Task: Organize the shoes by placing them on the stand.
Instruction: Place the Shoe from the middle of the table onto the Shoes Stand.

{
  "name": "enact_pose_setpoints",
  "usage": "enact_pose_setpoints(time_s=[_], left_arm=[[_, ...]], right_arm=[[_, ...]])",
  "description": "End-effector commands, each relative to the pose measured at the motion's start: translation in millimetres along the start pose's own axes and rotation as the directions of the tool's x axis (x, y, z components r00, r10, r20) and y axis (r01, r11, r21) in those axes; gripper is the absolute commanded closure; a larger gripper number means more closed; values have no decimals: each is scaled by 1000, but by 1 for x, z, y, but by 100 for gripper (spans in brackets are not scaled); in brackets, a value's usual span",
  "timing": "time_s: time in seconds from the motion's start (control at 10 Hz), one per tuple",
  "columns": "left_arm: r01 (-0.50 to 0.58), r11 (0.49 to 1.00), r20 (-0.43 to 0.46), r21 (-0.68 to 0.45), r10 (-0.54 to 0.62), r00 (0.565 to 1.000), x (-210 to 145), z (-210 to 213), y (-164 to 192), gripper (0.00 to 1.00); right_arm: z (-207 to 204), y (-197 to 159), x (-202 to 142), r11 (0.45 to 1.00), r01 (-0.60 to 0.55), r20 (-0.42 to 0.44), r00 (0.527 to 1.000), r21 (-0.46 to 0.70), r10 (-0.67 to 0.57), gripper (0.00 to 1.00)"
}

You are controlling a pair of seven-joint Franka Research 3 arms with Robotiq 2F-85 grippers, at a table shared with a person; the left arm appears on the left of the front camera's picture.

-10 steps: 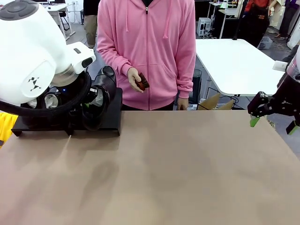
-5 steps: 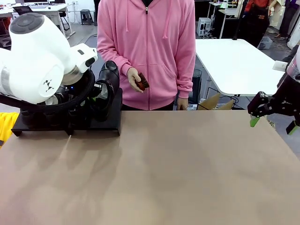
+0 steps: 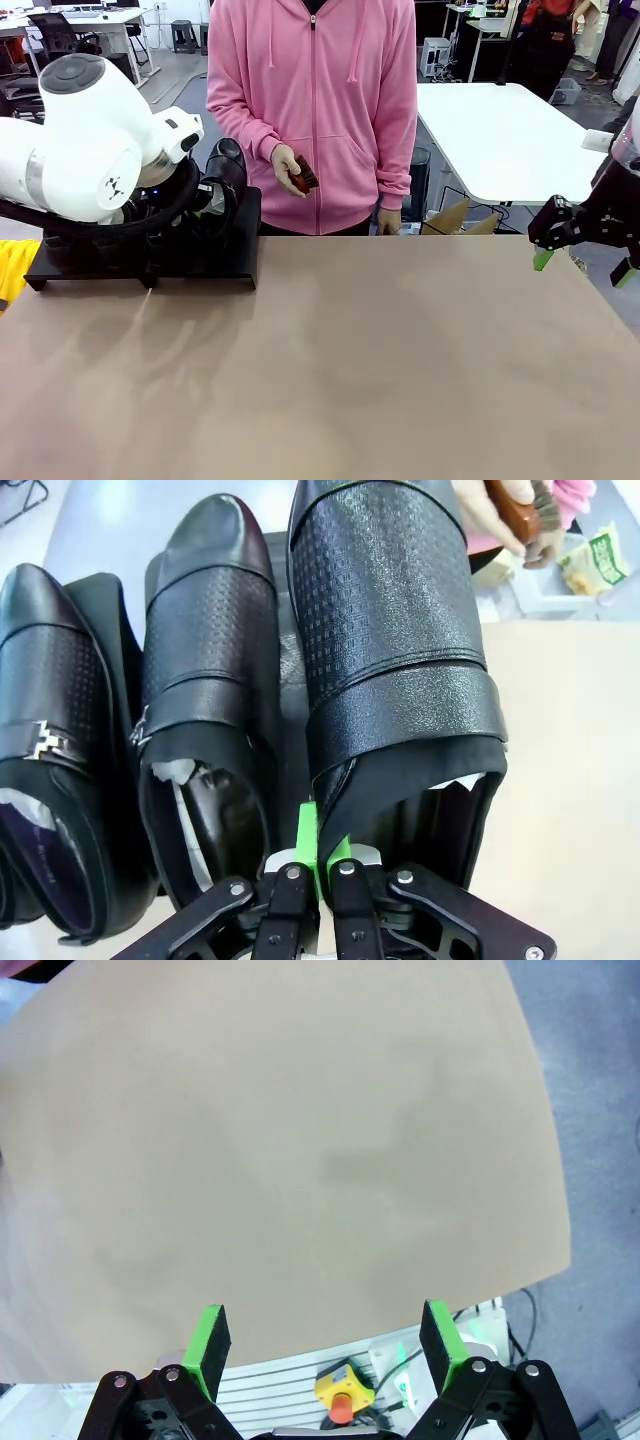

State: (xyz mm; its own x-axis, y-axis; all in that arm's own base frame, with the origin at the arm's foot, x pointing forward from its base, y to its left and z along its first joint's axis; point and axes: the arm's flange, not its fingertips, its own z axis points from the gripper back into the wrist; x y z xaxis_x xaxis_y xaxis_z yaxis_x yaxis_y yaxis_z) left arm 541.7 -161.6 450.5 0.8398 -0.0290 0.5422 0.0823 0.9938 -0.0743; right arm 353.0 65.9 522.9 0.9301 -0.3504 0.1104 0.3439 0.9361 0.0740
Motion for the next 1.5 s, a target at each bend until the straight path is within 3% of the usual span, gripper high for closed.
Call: enact_pose_setpoints(time_s=[0.0, 1.0, 1.3, 1.4], left_arm=[[-32, 999, 17, -14, 32, 999, 9, -4, -1, 100], [-101, 995, -107, -10, 99, 989, 6, -33, 1, 100], [-88, 996, -109, 22, 90, 990, 6, -31, -3, 45], [-86, 995, -97, 46, 90, 991, 6, -28, -4, 45]], right_arm=[[1, -1, 1, 1000, -18, -1, 1000, 8, 18, 0], [1, -1, 1, 1000, -18, -1, 1000, 8, 18, 0], [1, -1, 1, 1000, -18, -1, 1000, 8, 18, 0], [1, -1, 1, 1000, -18, -1, 1000, 8, 18, 0]])
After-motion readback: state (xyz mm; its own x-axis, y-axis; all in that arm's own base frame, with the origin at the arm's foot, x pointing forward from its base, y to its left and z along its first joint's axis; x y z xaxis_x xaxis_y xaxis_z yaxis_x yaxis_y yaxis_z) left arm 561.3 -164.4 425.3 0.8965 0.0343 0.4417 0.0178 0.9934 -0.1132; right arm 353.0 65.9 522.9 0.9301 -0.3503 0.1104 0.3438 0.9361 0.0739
